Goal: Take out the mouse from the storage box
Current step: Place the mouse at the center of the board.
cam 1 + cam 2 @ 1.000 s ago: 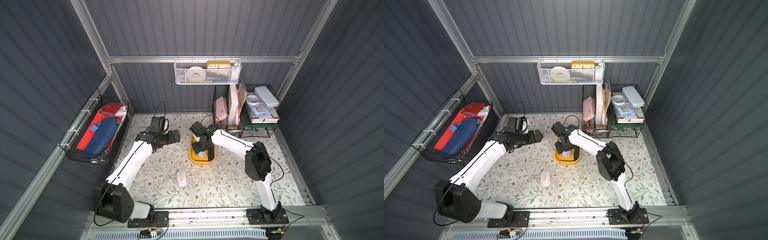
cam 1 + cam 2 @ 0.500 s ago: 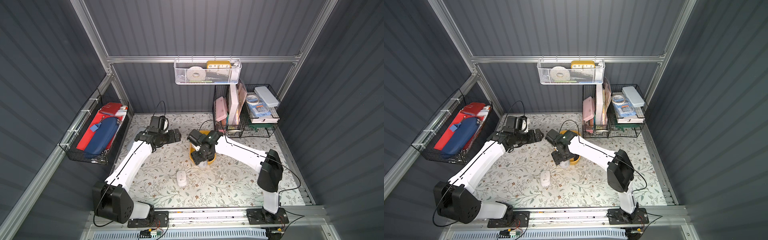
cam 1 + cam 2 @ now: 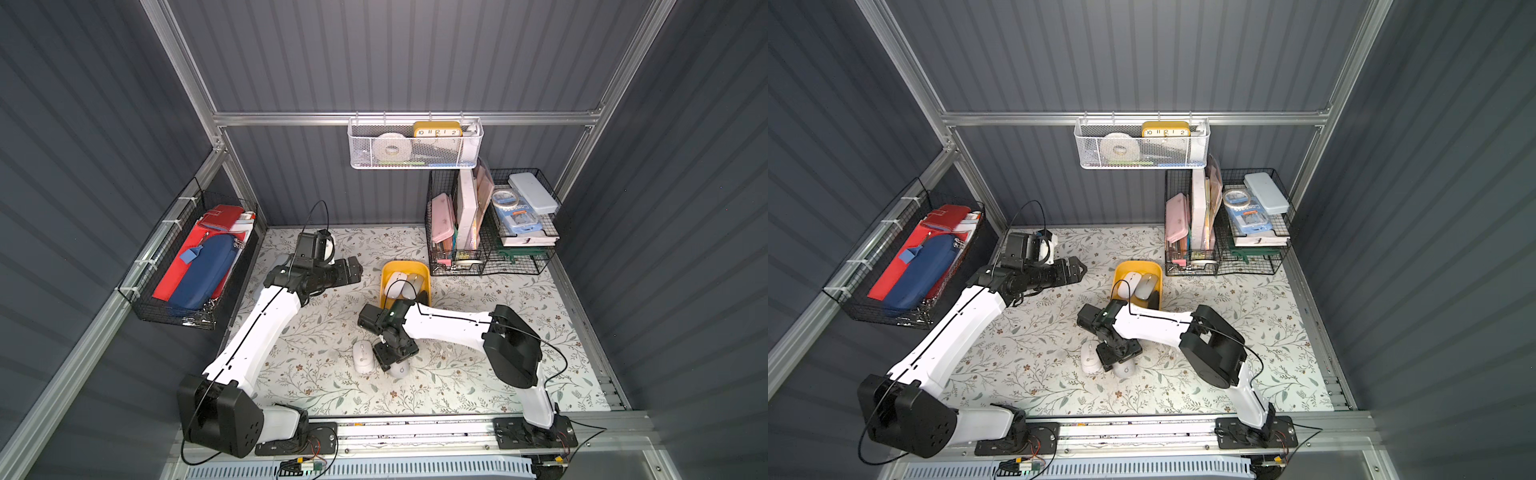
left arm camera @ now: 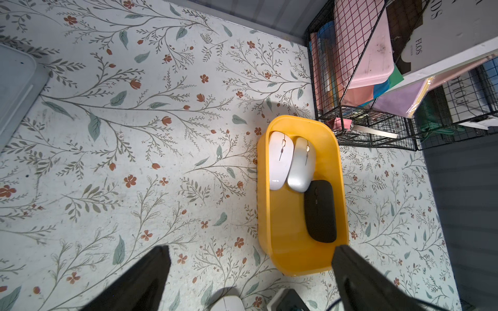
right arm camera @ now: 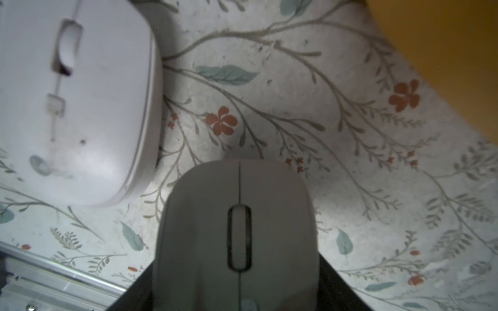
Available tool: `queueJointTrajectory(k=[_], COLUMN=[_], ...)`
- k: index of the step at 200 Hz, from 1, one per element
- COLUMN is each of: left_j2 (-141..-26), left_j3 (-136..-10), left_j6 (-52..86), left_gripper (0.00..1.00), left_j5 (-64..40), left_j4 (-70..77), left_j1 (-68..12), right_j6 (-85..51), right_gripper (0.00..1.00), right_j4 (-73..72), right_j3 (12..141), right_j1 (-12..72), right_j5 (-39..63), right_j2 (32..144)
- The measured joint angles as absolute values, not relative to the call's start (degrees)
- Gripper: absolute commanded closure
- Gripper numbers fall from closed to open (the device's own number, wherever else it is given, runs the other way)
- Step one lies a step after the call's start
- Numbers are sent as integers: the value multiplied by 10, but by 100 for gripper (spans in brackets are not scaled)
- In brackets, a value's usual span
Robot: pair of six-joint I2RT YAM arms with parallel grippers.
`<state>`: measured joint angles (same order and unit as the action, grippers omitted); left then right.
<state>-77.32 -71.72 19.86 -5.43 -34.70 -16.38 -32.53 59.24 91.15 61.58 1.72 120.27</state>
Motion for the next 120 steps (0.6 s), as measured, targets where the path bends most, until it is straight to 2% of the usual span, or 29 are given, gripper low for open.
queueJointTrajectory(k=[24,46,64,120], left_j2=[-772,-772,-772,-772], left_j3=[-717,-717,-717,-717], left_j6=[199,199,199,199], left_gripper=[1,1,1,1], left_j5=[-55,-56,-56,-58], left_j4=[-347,-347,-347,-347], left_j1=[-164,-164,-164,-164], right_j6=[-321,-321,-320,-317], right_gripper=[41,29,24,20], right_j4=[584,582,578,582], right_j3=[911,911,910,905], right_j1=[611,611,611,611], right_j5=[20,21,21,14], right_j2=[1223,1223,1223,1182])
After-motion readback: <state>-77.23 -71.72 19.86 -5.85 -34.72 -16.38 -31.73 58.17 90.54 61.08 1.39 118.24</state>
